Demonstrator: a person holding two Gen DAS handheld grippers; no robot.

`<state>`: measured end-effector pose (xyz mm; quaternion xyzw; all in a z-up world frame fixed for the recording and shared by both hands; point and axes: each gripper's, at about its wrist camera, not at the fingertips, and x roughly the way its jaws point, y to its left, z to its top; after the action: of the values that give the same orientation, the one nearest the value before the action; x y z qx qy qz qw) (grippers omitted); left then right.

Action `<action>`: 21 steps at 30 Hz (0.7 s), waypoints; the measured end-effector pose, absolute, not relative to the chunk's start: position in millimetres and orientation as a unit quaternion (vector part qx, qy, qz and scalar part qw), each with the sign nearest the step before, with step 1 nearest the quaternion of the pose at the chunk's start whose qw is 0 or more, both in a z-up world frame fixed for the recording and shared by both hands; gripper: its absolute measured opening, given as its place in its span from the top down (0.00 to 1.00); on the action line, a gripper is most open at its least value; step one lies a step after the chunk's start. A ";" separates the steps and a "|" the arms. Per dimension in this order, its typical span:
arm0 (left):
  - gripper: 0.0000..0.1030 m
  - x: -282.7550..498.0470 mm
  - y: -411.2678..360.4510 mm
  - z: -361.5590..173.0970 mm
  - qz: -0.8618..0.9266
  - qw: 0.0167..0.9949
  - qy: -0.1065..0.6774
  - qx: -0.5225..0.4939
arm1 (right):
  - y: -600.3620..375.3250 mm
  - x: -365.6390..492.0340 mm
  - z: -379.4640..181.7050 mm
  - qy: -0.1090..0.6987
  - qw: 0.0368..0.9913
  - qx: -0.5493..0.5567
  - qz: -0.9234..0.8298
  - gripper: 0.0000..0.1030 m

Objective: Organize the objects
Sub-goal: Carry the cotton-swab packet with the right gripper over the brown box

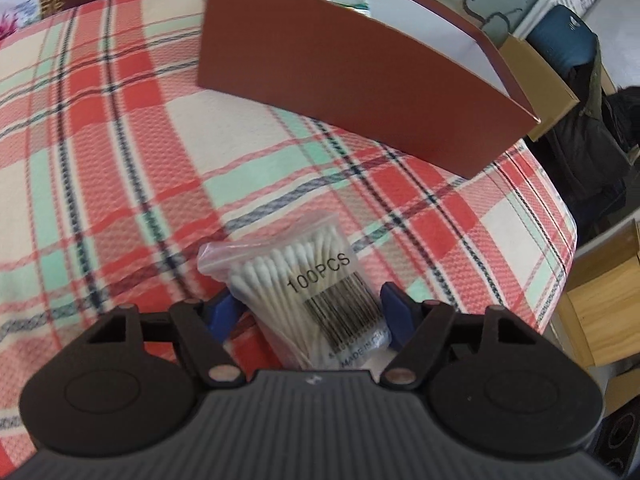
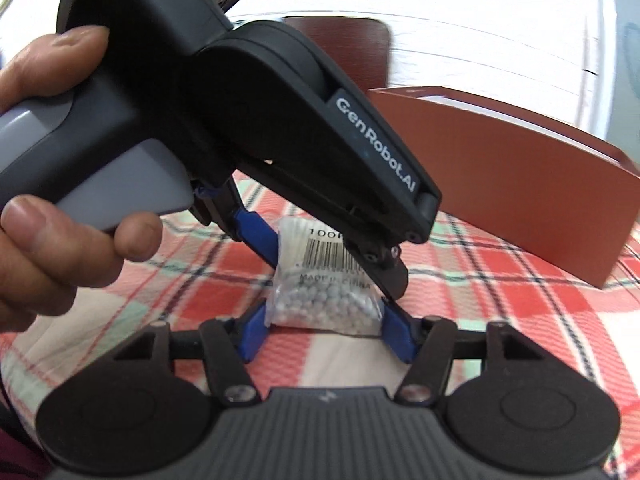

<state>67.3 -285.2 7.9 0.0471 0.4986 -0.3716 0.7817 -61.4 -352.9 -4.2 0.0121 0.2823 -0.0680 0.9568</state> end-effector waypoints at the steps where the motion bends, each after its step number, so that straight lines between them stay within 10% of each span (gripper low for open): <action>1: 0.36 65.1 -290.5 8.7 -0.383 0.778 0.495 0.052 | -356.4 -63.7 -3.7 0.281 0.957 0.016 -0.074 0.54; 4: 0.48 61.9 -303.9 15.0 -0.410 0.764 0.495 0.052 | -363.4 -70.1 -0.7 0.274 0.957 0.020 -0.096 0.60; 21: 0.48 106.5 -442.8 99.4 -0.509 0.772 0.376 0.056 | -480.0 -32.3 84.1 0.128 0.955 -0.004 -0.269 0.61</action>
<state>106.5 -442.8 99.4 0.0564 0.3764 -0.5088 0.7722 -32.3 -480.0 84.1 -0.0039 0.1282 -0.2687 0.9547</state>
